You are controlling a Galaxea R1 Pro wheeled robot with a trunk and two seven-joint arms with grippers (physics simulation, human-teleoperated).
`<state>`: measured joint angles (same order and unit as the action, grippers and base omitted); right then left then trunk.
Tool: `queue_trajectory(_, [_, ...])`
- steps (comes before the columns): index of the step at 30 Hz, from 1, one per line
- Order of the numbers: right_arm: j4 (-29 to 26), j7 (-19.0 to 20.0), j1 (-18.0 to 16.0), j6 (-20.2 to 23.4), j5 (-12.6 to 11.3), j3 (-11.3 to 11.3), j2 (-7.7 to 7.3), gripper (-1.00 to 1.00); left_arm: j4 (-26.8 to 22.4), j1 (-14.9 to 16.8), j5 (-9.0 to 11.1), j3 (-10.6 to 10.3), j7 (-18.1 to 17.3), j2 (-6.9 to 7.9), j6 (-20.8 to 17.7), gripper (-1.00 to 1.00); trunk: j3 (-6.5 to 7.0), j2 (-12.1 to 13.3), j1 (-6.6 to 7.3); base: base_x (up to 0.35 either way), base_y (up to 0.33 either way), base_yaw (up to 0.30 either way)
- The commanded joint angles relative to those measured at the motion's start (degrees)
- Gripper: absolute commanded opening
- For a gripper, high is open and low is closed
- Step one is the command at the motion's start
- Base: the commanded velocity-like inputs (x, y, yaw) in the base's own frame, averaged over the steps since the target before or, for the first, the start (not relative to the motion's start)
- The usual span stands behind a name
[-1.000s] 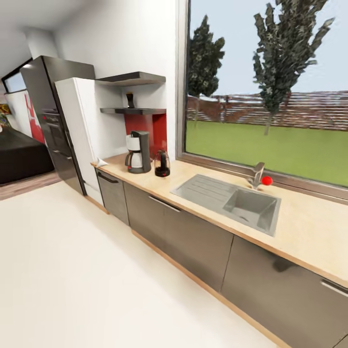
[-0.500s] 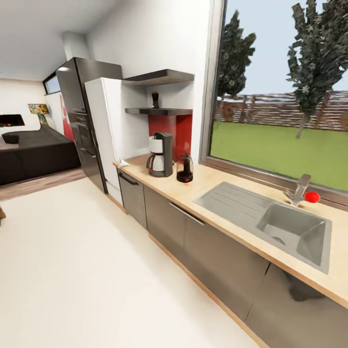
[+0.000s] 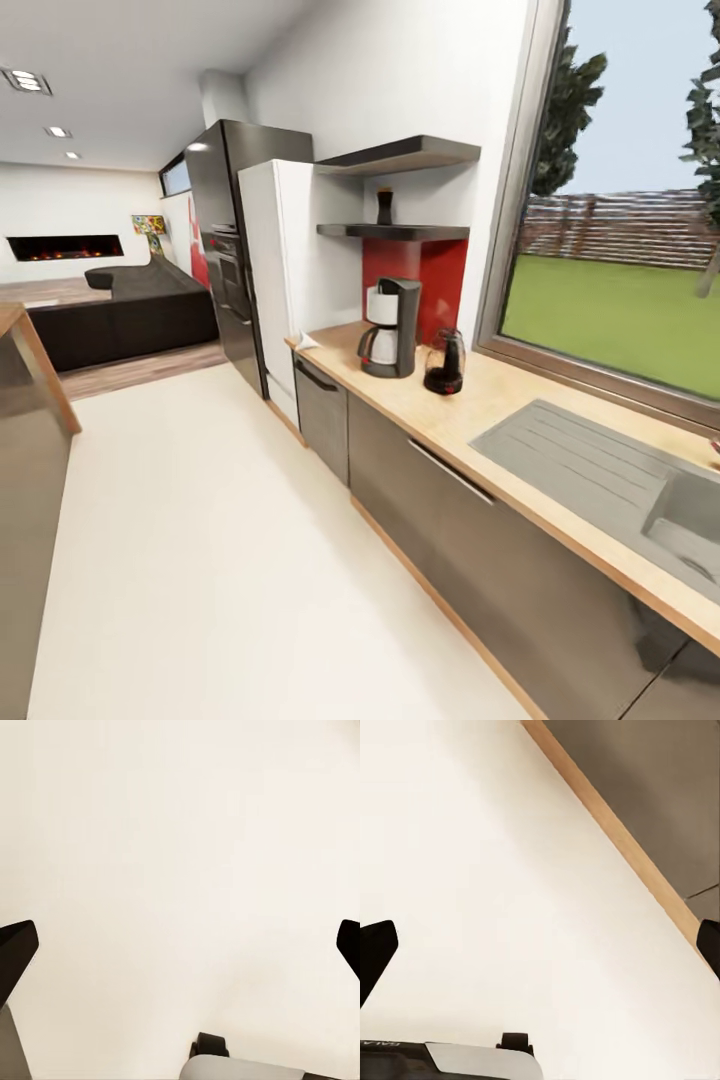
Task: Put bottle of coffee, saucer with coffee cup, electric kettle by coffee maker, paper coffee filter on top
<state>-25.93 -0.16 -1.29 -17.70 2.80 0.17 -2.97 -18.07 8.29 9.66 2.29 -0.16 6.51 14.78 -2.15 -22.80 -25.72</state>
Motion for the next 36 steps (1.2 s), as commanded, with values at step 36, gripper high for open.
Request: queue_trajectory(36, [0.0,0.0,0.0,-0.1,0.3,0.0,-0.02,1.00,0.1,0.1,0.4,0.0,0.0,0.00,0.2,1.00,-0.13,-0.1,-0.07,0.322,0.099,0.225])
